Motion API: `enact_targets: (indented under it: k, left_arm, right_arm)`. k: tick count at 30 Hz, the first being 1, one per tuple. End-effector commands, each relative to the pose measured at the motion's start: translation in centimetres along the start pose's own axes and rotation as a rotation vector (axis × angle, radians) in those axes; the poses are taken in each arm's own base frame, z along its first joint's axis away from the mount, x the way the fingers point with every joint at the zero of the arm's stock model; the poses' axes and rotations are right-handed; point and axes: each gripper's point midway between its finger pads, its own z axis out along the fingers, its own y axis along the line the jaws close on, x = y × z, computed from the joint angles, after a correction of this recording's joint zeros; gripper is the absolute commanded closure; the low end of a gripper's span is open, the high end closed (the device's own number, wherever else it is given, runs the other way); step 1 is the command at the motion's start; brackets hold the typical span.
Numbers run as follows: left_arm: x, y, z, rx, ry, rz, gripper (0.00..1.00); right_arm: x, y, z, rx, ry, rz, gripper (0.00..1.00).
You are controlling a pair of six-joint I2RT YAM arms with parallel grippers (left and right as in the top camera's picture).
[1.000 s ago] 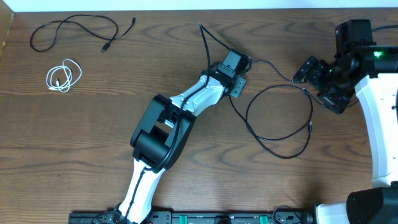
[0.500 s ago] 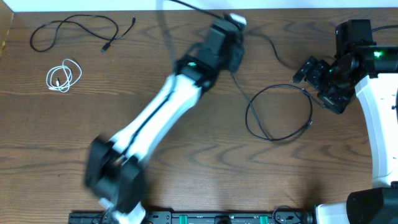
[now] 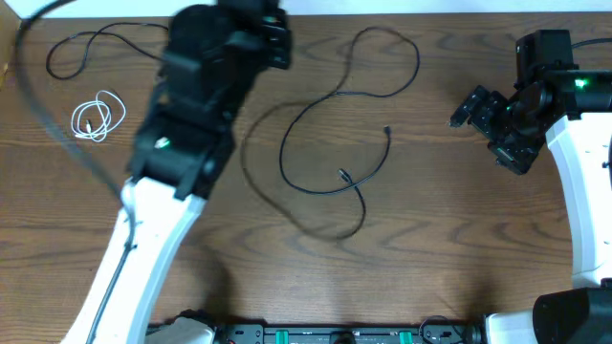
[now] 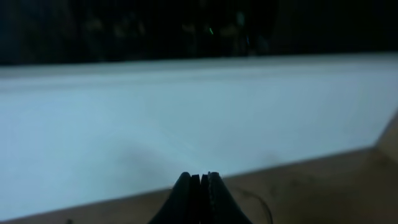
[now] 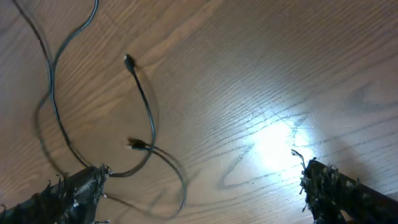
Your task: Untangle cables
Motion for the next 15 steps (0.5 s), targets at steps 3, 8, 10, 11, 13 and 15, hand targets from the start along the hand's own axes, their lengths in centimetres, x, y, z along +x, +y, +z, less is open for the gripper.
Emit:
enact_targets:
  k: [3,8,10,11,13,15]
  left_arm:
    - [-2.7,-0.4,-2.5,0.074,-0.063,-0.009,0.93]
    - [1.6,0.2,-1.4,0.047,0.099,-0.014,0.56]
    - [5.0,1.3,-0.5,-0.009,0.214,-0.014,0.37]
    - [6.5,2.2,-0.2,-0.056,0.267,-0.009,0.36]
    - [9.7,4.2,0.4,-0.165,0.37,0.011,0.31]
    - [12.6,6.3,1.0,-0.258,0.466,0.031,0.27]
  right_arm:
    - [-0.4,0.0,-0.3,-0.006,-0.02,-0.004,0.01]
    - [-0.3,0.1,-0.3,-0.011,-0.014,-0.005,0.01]
    - [-0.2,0.0,-0.3,-0.009,-0.012,-0.004,0.01]
    - [-0.2,0.0,-0.3,-0.009,-0.012,-0.004,0.01]
    - [-0.2,0.0,-0.3,-0.008,-0.012,-0.004,0.01]
    - [-0.2,0.0,-0.3,-0.008,-0.012,-0.004,0.01]
